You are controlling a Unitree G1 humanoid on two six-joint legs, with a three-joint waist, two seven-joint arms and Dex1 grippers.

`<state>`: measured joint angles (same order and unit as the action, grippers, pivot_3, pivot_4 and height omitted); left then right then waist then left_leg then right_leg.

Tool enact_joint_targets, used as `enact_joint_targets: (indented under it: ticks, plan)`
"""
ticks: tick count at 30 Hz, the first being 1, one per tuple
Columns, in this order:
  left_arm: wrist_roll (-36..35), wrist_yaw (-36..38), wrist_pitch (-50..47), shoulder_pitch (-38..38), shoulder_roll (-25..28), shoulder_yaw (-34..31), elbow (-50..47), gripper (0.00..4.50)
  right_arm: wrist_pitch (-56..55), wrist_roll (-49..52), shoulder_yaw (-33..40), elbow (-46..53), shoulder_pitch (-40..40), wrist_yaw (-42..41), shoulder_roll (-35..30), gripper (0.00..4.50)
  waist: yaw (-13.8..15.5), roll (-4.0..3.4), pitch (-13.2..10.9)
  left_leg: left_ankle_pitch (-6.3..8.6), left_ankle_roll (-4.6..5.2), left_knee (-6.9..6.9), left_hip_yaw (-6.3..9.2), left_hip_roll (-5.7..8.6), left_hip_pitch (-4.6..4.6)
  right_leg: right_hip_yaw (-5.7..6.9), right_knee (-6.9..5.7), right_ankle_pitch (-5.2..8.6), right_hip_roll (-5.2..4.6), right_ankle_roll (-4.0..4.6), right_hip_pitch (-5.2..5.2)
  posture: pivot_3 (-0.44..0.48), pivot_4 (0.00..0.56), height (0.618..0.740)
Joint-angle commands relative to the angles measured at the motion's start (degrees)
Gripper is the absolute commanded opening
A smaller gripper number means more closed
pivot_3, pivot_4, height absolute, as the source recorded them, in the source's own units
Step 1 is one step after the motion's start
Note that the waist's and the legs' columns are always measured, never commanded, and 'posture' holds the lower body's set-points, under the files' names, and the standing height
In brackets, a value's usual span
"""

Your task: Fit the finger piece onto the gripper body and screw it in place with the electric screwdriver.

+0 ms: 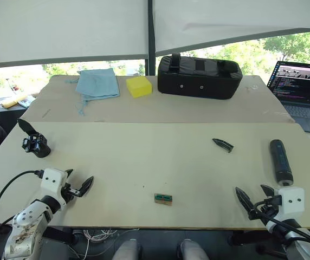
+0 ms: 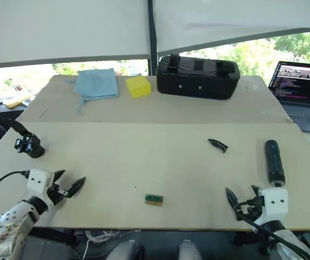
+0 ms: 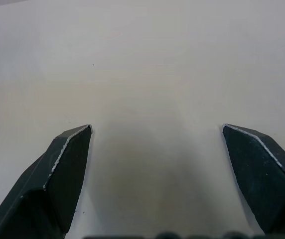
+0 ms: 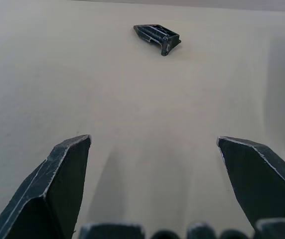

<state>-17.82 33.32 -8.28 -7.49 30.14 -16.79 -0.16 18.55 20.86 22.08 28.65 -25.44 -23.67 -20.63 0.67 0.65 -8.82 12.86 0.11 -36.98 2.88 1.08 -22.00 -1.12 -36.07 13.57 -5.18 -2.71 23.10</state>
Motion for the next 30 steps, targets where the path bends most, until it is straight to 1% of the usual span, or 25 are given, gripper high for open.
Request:
enact_joint_targets:
  ticks: [1,3,4,6,8,11,14,16,24,30]
  plan:
    - [0.63,-2.85,1.7,1.15,-1.34,-1.84,5.87,4.43,1.22,2.15,-1.09,3.06,2.83,-2.43,-2.83,4.5,0.0,0.0,0.0,0.0,0.0,0.0,0.0,0.0,0.0,0.0,0.0,0.0,0.0,0.0,0.0,0.0,0.15,0.74]
    - [-0.68,-8.38,2.82,4.92,-1.85,-7.49,15.56,4.43,7.0,8.68,-3.48,6.71,7.59,-5.7,-5.92,4.5,-0.29,-0.12,0.05,0.0,0.0,0.0,-0.04,0.0,0.02,-0.04,0.01,-0.01,0.0,-0.01,-0.01,0.0,0.15,0.74]
    - [-1.76,-9.85,2.41,6.9,-1.21,-9.9,19.53,4.43,9.06,10.69,-4.82,7.69,10.0,-7.11,-7.5,4.5,-0.52,-0.13,0.05,-0.01,0.02,-0.03,-0.06,0.0,0.08,-0.06,-0.01,-0.03,0.01,0.0,-0.02,0.0,0.15,0.74]
    - [-1.83,-10.4,2.34,9.97,1.95,-12.11,24.47,4.43,10.43,10.64,-8.51,8.4,14.87,-10.25,-11.02,4.5,-0.83,-0.1,0.08,-0.04,0.07,-0.03,0.04,-0.08,0.16,0.04,-0.11,-0.1,0.21,0.01,-0.06,0.0,0.15,0.74]
    - [-1.09,-10.18,4.02,12.14,4.57,-12.76,28.12,4.43,12.13,11.46,-10.44,8.6,19.19,-11.1,-12.86,4.5,-1.64,-0.01,0.02,-0.04,0.06,-0.01,0.02,-0.23,0.29,0.07,-0.23,0.0,0.65,0.26,-0.08,0.0,0.15,0.74]
    - [-0.78,-8.4,7.01,15.05,7.81,-12.98,33.39,4.43,14.99,13.67,-11.95,8.75,23.87,-11.01,-13.81,4.5,-1.54,0.15,-0.07,-0.04,0.06,0.0,-0.05,-0.64,0.22,0.21,-0.19,-0.06,0.99,0.53,0.01,0.0,0.15,0.74]
    - [-0.23,-7.63,9.02,18.14,10.06,-12.72,37.86,4.43,16.63,14.71,-13.41,9.27,26.24,-11.4,-14.25,4.5,-1.24,0.38,-0.2,-0.04,0.06,0.0,-0.1,-0.68,0.09,0.22,-0.16,-0.11,0.97,0.62,0.08,0.0,0.15,0.74]
    - [0.44,-7.1,10.08,20.83,11.13,-11.84,40.8,4.43,17.21,15.01,-14.12,9.33,27.32,-11.22,-14.16,4.5,-1.08,0.59,-0.27,-0.04,0.05,-0.02,-0.08,-0.65,0.02,0.28,-0.13,-0.3,0.89,0.93,0.1,0.0,0.15,0.74]
    - [6.24,-9.75,14.41,33.89,11.92,-6.33,54.11,4.43,16.51,13.15,-15.88,7.16,29.47,-10.39,-13.99,4.5,-0.44,1.03,-0.43,-0.04,0.04,-0.15,-0.04,-0.47,-0.09,0.24,0.01,-0.47,0.74,0.78,0.11,0.0,0.15,0.74]
    - [7.94,-11.72,16.07,40.6,12.51,-5.06,60.53,4.43,16.87,13.27,-15.38,7.98,28.69,-10.41,-14.73,4.5,-0.52,1.09,-0.46,-0.03,0.03,-0.13,-0.06,-0.45,-0.14,0.25,-0.03,-0.49,0.75,0.81,0.17,0.0,0.15,0.74]
